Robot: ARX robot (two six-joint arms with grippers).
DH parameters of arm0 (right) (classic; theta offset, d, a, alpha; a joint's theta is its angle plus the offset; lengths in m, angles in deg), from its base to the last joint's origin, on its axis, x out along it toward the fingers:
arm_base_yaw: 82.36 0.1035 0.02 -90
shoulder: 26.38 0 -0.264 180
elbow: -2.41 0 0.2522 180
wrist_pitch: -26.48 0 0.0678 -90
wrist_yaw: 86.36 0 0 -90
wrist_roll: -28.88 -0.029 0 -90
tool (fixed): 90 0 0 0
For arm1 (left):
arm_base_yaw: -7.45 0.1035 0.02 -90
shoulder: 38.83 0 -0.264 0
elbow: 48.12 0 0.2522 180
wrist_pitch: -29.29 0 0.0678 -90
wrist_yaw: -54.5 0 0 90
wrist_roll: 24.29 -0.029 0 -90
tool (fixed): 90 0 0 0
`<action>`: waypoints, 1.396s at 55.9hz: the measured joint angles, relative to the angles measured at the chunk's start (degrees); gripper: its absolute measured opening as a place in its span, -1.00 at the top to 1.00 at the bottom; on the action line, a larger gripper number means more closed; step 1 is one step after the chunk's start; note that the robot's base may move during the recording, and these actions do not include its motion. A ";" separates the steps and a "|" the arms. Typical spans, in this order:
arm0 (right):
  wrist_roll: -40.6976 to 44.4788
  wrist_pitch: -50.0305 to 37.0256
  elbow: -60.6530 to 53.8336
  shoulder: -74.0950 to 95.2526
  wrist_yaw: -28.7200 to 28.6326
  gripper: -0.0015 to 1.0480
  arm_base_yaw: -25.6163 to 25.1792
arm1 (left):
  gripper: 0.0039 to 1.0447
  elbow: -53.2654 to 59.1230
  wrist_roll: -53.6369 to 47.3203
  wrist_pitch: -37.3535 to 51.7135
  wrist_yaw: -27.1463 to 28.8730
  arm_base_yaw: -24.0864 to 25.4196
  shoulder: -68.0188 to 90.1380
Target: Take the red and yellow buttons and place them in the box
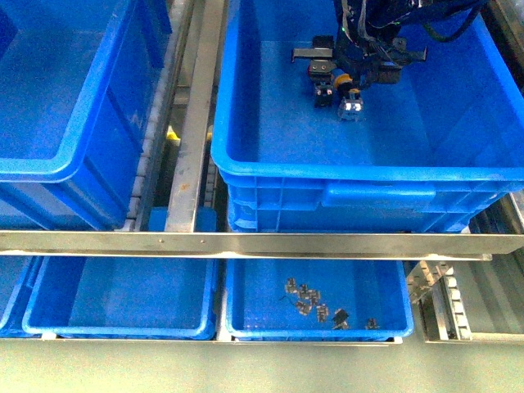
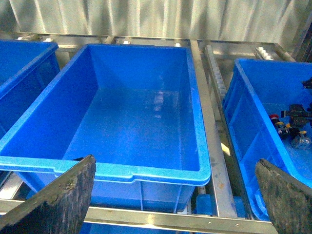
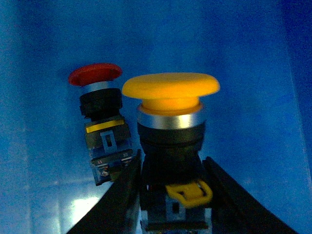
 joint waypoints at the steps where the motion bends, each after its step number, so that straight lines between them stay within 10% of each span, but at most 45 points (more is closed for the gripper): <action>1: -0.04 -0.33 -0.28 -0.11 -0.09 -0.16 0.00 | -0.85 0.00 0.00 0.00 0.00 0.00 0.00; 15: -0.61 -10.82 -16.52 -9.99 -3.08 -0.89 -0.11 | -0.85 0.00 -0.02 0.00 0.00 0.00 0.00; 30: -2.25 -22.47 -47.78 -34.47 -7.91 -0.87 0.17 | -0.85 0.00 -0.02 0.00 0.00 0.00 0.00; 47: -13.05 -11.91 -76.85 -69.22 -8.22 -0.86 1.27 | -0.85 0.00 -0.02 0.00 0.00 0.00 0.00; 59: 9.07 -61.05 -95.89 -70.05 -13.92 -0.19 -1.16 | -0.85 0.00 -0.02 0.00 0.02 0.00 0.00; 78: 14.95 -63.95 -107.10 -84.02 -17.99 0.93 -5.64 | -0.85 0.00 -0.02 0.00 0.02 0.00 0.00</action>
